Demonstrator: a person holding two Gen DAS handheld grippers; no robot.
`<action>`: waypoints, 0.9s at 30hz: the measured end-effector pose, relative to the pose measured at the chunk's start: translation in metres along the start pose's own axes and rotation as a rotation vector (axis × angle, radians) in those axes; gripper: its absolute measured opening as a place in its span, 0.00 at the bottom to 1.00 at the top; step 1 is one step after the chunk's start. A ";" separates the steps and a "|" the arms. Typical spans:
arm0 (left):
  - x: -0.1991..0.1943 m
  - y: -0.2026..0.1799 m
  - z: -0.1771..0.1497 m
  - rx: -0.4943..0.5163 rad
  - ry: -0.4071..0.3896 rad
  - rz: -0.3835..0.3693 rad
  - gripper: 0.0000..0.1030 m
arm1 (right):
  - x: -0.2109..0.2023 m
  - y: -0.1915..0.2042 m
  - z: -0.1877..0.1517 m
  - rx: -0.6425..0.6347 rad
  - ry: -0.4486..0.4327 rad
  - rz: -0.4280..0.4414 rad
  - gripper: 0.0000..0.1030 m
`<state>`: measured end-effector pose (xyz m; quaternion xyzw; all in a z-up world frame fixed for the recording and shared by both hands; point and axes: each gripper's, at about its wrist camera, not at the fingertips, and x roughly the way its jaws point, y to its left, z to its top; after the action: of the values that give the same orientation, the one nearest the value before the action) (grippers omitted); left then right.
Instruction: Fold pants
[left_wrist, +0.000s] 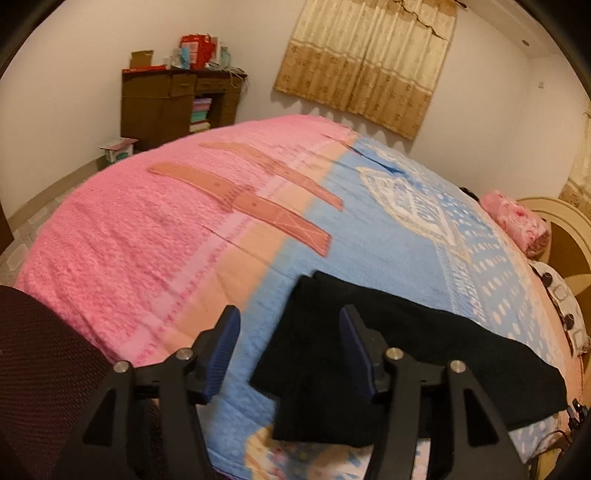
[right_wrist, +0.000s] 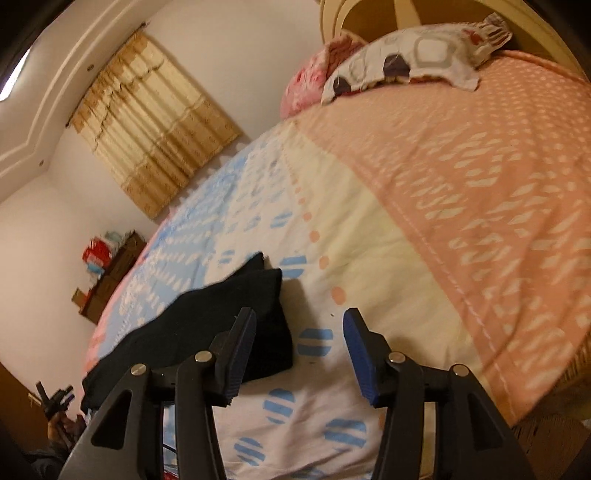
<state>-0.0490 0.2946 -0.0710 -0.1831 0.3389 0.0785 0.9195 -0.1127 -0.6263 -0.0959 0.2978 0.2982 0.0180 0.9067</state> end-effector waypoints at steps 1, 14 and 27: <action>0.001 -0.004 -0.002 0.004 0.018 -0.004 0.57 | -0.004 0.005 -0.001 -0.003 -0.012 -0.003 0.50; 0.026 -0.025 0.006 0.090 0.124 0.056 0.55 | 0.060 0.210 -0.053 -0.434 0.121 0.263 0.50; 0.076 -0.027 0.025 0.098 0.189 0.102 0.37 | 0.131 0.286 -0.116 -0.489 0.308 0.407 0.50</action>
<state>0.0302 0.2811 -0.0952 -0.1270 0.4363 0.0908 0.8862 -0.0277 -0.3019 -0.0828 0.1189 0.3529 0.3139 0.8734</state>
